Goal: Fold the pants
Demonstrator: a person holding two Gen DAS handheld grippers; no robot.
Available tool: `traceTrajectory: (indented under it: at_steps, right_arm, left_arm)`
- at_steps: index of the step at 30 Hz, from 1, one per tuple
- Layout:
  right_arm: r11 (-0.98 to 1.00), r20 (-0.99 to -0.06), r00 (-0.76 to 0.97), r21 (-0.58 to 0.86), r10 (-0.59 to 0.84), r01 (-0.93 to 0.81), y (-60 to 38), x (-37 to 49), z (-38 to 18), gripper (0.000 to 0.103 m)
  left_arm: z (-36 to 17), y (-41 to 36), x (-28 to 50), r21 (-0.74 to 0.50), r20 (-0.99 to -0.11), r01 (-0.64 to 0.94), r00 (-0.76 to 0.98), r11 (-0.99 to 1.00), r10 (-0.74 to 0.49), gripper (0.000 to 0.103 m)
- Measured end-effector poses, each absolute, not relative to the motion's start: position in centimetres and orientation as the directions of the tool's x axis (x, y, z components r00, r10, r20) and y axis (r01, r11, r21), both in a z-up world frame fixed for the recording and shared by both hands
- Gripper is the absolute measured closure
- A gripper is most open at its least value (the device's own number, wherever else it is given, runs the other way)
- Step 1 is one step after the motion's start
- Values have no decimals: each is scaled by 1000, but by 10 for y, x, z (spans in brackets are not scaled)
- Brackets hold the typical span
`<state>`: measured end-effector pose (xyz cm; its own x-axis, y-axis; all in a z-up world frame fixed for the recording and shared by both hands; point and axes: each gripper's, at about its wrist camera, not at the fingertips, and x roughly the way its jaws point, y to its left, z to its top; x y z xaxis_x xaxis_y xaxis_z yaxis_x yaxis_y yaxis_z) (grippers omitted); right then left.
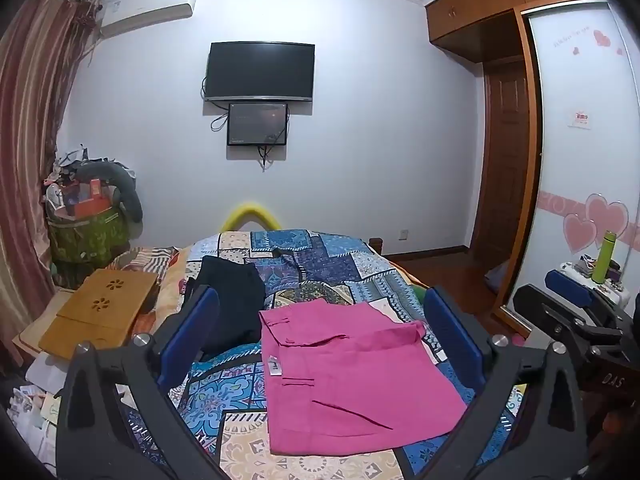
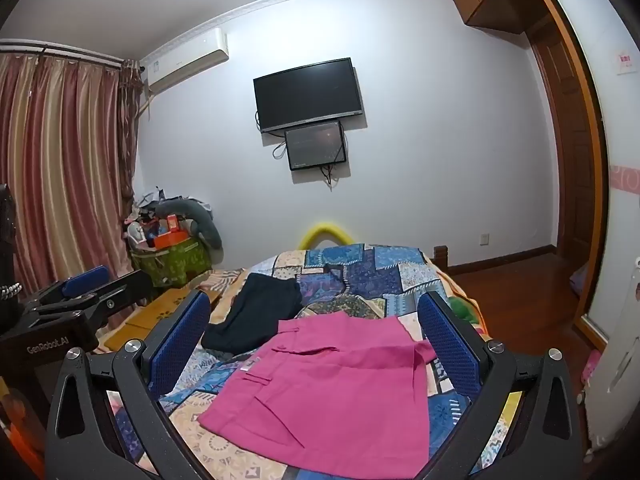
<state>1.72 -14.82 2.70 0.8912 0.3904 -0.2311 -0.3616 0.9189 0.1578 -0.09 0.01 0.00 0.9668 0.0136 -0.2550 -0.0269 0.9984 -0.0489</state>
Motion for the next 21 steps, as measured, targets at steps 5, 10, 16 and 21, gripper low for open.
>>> traceTrajectory:
  at_steps: [5,10,16,21]
  right_arm:
    - [920,-235,891,159,389,-359,-148,18,28,0]
    - [920,-237,891,158,387,-358,-148,21,22,0]
    - [921,-237,891,158,386,-357,-151,22,19,0]
    - [921,-239,892,157,385,-356,-150,21,20,0]
  left_arm:
    - [-7,-1,1,-51,-269,-11,963,999,-3,0]
    - [-4,1,2,-56,-280,-14,960,998,-2,0]
    - [-8,1,7,-47,-277,-15,961,999,2,0]
    - [-8,0,6,-45,-272,-16,962,999,3,0]
